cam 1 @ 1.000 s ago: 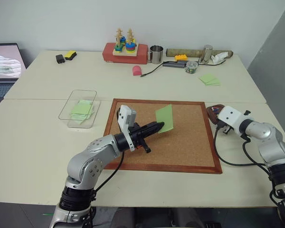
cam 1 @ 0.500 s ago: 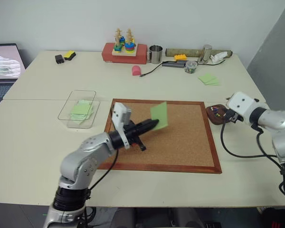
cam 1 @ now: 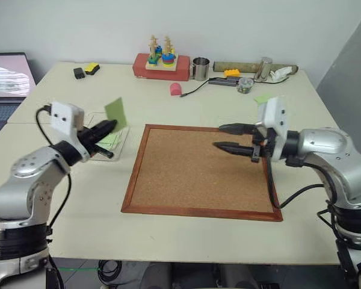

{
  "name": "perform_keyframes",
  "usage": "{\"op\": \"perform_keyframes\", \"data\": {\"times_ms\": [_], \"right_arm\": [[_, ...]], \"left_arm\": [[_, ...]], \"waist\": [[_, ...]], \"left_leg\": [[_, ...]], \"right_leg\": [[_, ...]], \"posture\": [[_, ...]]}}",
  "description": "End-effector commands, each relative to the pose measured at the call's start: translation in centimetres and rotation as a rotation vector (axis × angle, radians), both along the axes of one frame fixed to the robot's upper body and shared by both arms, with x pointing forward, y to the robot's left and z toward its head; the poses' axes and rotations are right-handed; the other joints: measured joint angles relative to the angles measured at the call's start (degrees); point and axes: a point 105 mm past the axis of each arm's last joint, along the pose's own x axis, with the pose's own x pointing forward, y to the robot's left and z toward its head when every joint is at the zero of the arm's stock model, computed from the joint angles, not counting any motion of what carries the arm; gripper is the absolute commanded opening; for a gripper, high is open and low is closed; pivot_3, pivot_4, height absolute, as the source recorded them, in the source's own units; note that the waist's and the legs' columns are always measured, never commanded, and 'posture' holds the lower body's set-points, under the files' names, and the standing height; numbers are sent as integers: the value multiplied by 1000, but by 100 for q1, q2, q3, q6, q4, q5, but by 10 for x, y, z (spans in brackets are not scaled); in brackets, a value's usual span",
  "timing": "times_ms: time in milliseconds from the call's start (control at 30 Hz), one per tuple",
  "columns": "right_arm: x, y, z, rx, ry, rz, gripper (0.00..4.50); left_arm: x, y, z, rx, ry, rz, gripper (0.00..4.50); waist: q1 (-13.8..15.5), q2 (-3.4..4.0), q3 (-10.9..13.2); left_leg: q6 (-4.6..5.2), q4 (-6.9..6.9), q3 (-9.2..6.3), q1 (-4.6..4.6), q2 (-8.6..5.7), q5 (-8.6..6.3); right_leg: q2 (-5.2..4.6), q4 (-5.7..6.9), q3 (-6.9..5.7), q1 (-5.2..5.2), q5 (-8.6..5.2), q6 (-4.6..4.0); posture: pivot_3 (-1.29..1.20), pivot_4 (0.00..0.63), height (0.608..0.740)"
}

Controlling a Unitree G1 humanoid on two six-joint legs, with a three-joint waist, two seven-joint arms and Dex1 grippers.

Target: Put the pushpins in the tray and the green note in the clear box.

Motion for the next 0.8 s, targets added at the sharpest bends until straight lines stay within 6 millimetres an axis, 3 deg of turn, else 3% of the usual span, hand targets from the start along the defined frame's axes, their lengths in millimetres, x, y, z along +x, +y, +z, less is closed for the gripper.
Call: {"op": "perform_keyframes", "data": {"times_ms": [33,233,433,800], "right_arm": [[-1,8,9,4,-42,23,1868],[0,10,8,-6,-44,30,1868],[1,7,7,-10,-42,15,1929],[4,4,8,-7,-41,-4,1929]], "left_arm": [[12,22,7,35,-29,100,0],[24,34,-9,26,37,152,0],[25,34,-15,23,73,142,1115],[21,25,-8,82,55,97,3334]], "waist": [[-1,-1,1],[-28,-1,1],[-39,-2,0],[-45,-2,0]], "left_leg": [[0,1,-1,-5,-1,0],[0,-1,-5,-19,2,0],[-2,3,-3,-63,2,2],[-6,3,5,-62,2,4]], "right_leg": [[-2,-2,-1,-2,0,0],[0,1,-6,-20,0,0],[-1,34,9,-87,1,-1],[1,41,6,-88,1,-1]], "posture": [[0,150,740],[0,150,740],[0,150,740],[0,150,740]]}}
